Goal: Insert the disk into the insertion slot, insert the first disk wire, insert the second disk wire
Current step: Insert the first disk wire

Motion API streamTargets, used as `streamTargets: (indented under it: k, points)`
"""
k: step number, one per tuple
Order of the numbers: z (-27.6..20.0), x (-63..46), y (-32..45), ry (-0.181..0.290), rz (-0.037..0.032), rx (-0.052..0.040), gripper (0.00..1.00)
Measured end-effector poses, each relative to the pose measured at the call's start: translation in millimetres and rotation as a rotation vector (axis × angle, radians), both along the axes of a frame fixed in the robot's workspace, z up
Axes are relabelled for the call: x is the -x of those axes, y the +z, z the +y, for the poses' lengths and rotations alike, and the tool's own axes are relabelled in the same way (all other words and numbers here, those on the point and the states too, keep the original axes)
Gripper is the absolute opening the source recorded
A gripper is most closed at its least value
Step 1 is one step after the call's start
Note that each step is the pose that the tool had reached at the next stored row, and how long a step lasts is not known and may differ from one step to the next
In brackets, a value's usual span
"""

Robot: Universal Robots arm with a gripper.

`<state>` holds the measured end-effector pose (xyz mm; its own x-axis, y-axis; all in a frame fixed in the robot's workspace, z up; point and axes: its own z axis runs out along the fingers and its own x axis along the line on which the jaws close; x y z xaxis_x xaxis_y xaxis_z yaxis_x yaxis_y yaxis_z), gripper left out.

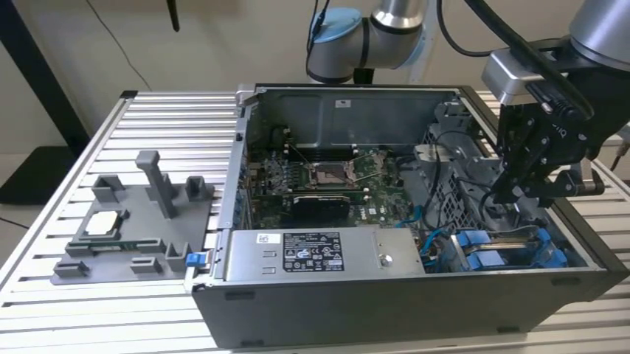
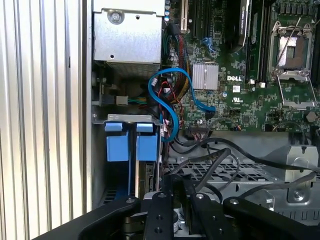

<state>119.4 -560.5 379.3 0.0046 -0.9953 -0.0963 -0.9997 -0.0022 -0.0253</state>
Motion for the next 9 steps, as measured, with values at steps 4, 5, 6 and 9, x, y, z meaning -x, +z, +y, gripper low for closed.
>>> streamTargets:
  k: [4, 5, 6, 9]
  points:
    - [0.0, -1.3, -0.3, 0.0, 0.0052, 0.0005, 0.0]
    - [-0.1, -2.9, -0.3, 0.0, 0.0103, 0.0008, 0.0]
    - [-0.1, -4.7, -0.4, 0.0, 0.0163, 0.0011, 0.0]
    - [-0.6, -11.5, -0.7, 0.0, 0.0382, 0.0017, 0.0]
